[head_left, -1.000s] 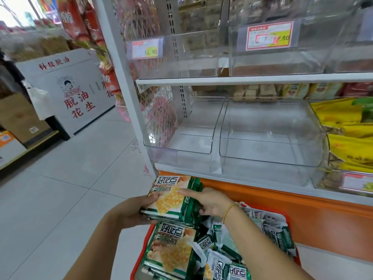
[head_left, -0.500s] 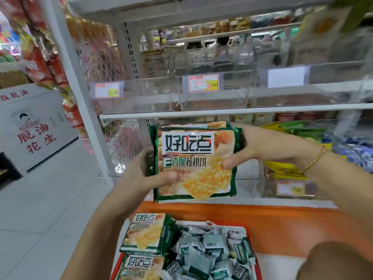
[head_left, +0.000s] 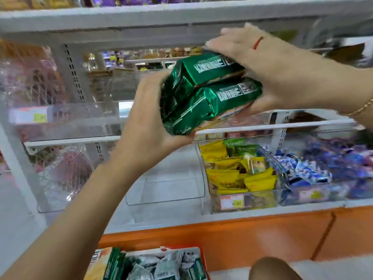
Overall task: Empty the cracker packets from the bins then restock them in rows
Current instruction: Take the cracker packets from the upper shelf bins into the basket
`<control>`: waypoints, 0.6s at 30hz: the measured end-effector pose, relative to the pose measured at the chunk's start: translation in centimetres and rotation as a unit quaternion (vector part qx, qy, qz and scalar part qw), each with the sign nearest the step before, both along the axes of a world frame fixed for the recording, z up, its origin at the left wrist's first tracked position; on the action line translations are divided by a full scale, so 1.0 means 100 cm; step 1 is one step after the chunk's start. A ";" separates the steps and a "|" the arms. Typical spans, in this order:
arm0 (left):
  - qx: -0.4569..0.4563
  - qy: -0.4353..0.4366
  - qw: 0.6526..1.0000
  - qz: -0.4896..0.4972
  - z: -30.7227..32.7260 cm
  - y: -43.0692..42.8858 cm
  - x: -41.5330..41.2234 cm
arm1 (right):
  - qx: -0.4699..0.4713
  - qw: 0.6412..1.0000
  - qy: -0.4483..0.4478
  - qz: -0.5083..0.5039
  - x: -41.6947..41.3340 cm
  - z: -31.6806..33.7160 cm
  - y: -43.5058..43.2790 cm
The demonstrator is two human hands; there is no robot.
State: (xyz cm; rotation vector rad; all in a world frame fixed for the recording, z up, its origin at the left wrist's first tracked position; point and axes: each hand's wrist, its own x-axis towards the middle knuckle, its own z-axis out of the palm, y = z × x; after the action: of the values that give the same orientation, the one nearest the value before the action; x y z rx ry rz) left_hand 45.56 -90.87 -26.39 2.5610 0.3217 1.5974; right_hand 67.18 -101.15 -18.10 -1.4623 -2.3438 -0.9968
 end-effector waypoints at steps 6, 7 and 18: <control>0.083 -0.011 0.996 0.028 0.035 0.044 0.052 | 0.080 0.996 -0.040 -0.025 0.030 0.020 0.035; 0.079 -0.002 0.996 0.034 0.043 0.052 0.061 | 0.090 0.995 -0.026 -0.042 0.039 0.024 0.041; -0.266 0.140 0.935 0.186 0.063 0.122 0.114 | -0.007 0.975 0.066 -0.213 0.107 0.065 0.139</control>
State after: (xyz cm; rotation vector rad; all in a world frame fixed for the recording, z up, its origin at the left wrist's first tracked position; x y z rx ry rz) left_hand 56.93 -78.68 -20.12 2.3646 1.1515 1.0136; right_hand 77.88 -87.30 -11.63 -2.0218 -1.9894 -0.9377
